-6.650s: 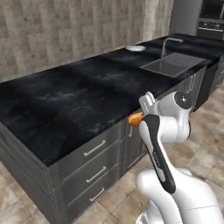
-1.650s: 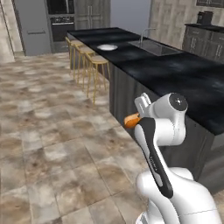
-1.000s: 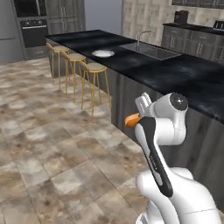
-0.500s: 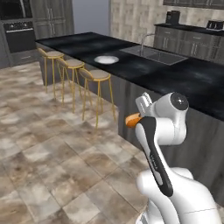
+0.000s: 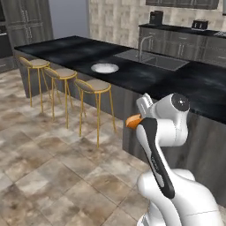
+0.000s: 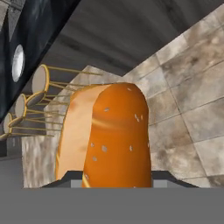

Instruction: Move the hot dog bun to the plate on the dining table and place the condiment next to that plate. Then navigate to the fridge and take the sausage and place it on the plate as well.

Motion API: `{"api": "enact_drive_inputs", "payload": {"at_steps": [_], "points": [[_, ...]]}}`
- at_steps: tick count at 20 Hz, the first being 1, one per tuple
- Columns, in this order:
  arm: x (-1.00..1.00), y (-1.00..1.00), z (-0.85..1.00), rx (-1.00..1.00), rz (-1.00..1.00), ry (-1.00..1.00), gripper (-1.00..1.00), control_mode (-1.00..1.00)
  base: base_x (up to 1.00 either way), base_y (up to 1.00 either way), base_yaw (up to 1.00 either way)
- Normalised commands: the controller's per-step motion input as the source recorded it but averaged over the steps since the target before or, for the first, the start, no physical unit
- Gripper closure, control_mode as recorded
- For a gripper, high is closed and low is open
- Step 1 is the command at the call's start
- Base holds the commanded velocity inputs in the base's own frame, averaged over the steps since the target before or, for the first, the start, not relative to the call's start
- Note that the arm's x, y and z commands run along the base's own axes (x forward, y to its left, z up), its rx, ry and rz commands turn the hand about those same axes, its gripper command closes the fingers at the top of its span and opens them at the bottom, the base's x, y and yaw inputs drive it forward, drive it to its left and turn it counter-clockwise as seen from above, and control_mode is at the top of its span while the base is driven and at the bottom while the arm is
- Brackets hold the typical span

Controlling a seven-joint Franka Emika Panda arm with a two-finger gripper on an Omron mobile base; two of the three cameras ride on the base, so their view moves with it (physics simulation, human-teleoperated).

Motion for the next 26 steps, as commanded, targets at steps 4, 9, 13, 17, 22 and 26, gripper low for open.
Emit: {"api": "enact_drive_inputs", "payload": {"at_steps": [4, 9, 13, 17, 22, 26], "points": [[0.0, 0.0, 0.0, 0.0, 0.0, 0.0, 1.0, 1.0, 1.0, 0.87, -0.31], [0.0, 0.0, 0.0, 0.0, 0.0, 0.0, 1.0, 1.0, 1.0, 0.81, -0.34], [0.0, 0.0, 0.0, 0.0, 0.0, 0.0, 1.0, 1.0, 0.99, 0.76, -0.38], [0.0, 0.0, 0.0, 0.0, 0.0, 0.0, 1.0, 1.0, 0.95, 0.74, -0.43], [0.0, 0.0, 0.0, 0.0, 0.0, 0.0, 1.0, 1.0, 0.9, 0.69, -0.44], [0.0, 0.0, 0.0, 0.0, 0.0, 0.0, 1.0, 1.0, 0.82, 0.7, -0.47]]}}
